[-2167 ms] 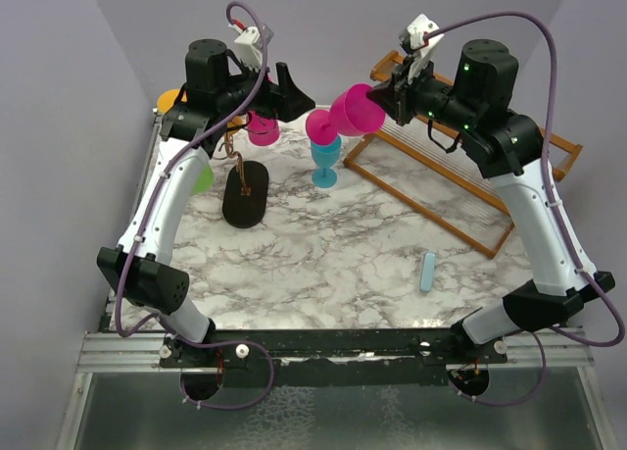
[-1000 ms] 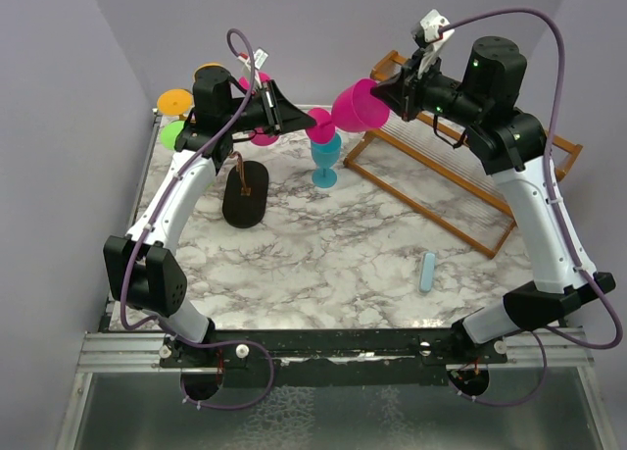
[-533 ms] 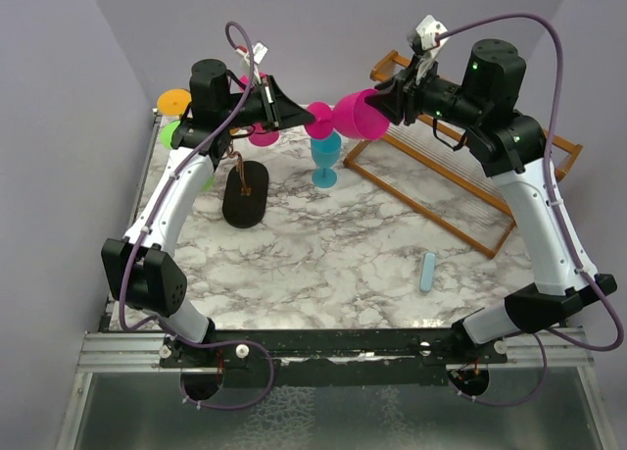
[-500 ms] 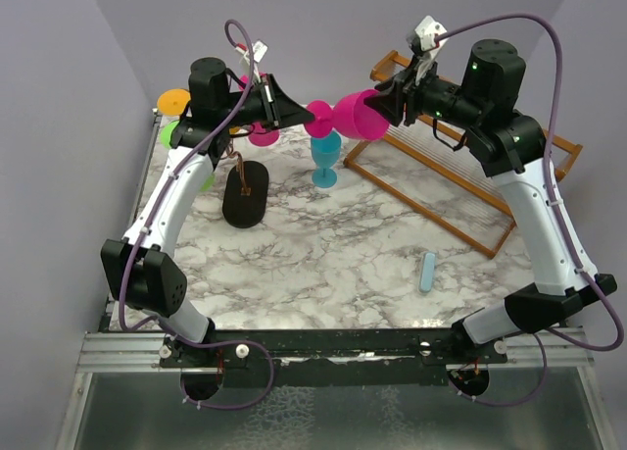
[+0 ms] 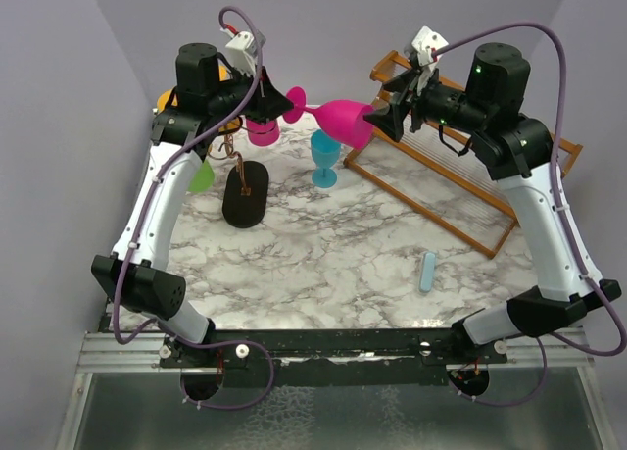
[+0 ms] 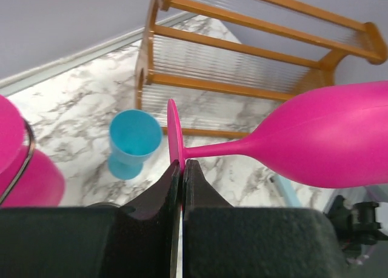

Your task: Place the wine glass upside down on the wine glass rack

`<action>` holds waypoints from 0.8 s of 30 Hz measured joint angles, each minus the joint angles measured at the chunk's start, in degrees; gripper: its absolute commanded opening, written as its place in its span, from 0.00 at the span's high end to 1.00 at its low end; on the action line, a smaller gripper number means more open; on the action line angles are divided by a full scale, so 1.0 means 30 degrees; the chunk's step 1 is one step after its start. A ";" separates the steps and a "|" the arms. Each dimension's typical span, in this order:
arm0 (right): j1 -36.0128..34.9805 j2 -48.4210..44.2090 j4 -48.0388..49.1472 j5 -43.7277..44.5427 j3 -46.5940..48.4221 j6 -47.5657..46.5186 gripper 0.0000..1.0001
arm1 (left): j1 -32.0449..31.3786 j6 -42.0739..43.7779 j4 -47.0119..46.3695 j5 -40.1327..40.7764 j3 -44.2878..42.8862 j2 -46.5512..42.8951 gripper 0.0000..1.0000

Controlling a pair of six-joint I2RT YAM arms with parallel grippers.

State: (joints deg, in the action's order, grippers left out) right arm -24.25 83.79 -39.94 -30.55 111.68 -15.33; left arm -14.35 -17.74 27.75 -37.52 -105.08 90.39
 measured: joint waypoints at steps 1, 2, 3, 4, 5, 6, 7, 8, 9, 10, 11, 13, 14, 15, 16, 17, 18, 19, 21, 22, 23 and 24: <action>0.0000 -0.0087 -0.0066 0.0007 0.0000 -0.0160 0.30 | 0.0000 0.0532 0.0393 0.0270 -0.0131 -0.0073 1.00; 0.0000 -0.0197 -0.0117 0.0015 0.0000 -0.0357 0.29 | 0.0015 0.1151 0.0787 0.0546 -0.0277 -0.0146 1.00; 0.0000 -0.0299 -0.0182 0.0015 0.0000 -0.0510 0.29 | 0.0015 0.1559 0.1144 0.0816 -0.0459 -0.0189 1.00; 0.0022 -0.0408 -0.0255 0.0015 0.0000 -0.0641 0.29 | 0.0015 0.2244 0.1479 0.0998 -0.0597 -0.0262 1.00; 0.0087 -0.0554 -0.0328 0.0007 0.0000 -0.0831 0.29 | 0.0007 0.2674 0.1778 0.1129 -0.0721 -0.0313 1.00; 0.0117 -0.0678 -0.0393 0.0007 0.0000 -0.0969 0.29 | 0.0007 0.3228 0.2142 0.1246 -0.0889 -0.0350 1.00; 0.0131 -0.0787 -0.0444 0.0007 0.0000 -0.1078 0.29 | 0.0007 0.3745 0.2543 0.1326 -0.1100 -0.0364 1.00; 0.0175 -0.0911 -0.0503 0.0007 -0.0007 -0.1188 0.29 | 0.0007 0.4313 0.2922 0.1413 -0.1341 -0.0379 1.00; 0.0248 -0.1020 -0.0539 0.0000 -0.0044 -0.1304 0.29 | 0.0007 0.4852 0.3271 0.1486 -0.1552 -0.0386 1.00; 0.0386 -0.1195 -0.0597 -0.0015 -0.0131 -0.1421 0.29 | 0.0007 0.5515 0.3767 0.1494 -0.1858 -0.0386 1.00; 0.0488 -0.1304 -0.0648 -0.0022 -0.0197 -0.1479 0.29 | 0.0007 0.6222 0.4167 0.1508 -0.2098 -0.0401 1.00; 0.0670 -0.1486 -0.0699 -0.0051 -0.0350 -0.1515 0.29 | -0.0051 0.7555 0.5260 0.1574 -0.2703 -0.0408 1.00; 0.0758 -0.1574 -0.0699 -0.0073 -0.0459 -0.1523 0.29 | -0.0138 0.8386 0.5748 0.1705 -0.2994 -0.0423 1.00; 0.0860 -0.1654 -0.0699 -0.0102 -0.0583 -0.1530 0.29 | -0.0284 0.8998 0.6186 0.1909 -0.3249 -0.0459 1.00; 0.0933 -0.1719 -0.0692 -0.0146 -0.0699 -0.1537 0.29 | -0.0510 0.9653 0.6666 0.2229 -0.3490 -0.0517 1.00; 0.1064 -0.1800 -0.0699 -0.0189 -0.0838 -0.1530 0.29 | -0.0831 1.0469 0.7242 0.2645 -0.3781 -0.0597 1.00; 0.1144 -0.1843 -0.0699 -0.0248 -0.0954 -0.1523 0.29 | -0.1107 1.1191 0.7752 0.2994 -0.4022 -0.0692 1.00; 0.1231 -0.1894 -0.0692 -0.0313 -0.1071 -0.1523 0.29 | -0.1362 1.1810 0.8233 0.3344 -0.4284 -0.0772 1.00; 0.1406 -0.2018 -0.0685 -0.0517 -0.1377 -0.1508 0.28 | -0.1625 1.2874 0.8626 0.3927 -0.4510 -0.0911 1.00; 0.1545 -0.2091 -0.0685 -0.0670 -0.1566 -0.1494 0.28 | -0.1829 1.3114 0.9122 0.4080 -0.4758 -0.1071 1.00; 0.1654 -0.2127 -0.0692 -0.0758 -0.1683 -0.1486 0.28 | -0.1894 1.3675 0.9486 0.4415 -0.4969 -0.1188 1.00; 0.1749 -0.2157 -0.0685 -0.0831 -0.1770 -0.1479 0.28 | -0.1916 1.4061 0.9719 0.4670 -0.5144 -0.1253 1.00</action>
State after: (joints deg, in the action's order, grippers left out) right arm -19.00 77.32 -42.00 -33.04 106.37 -19.77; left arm -20.10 24.45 56.90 -23.51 -120.51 86.63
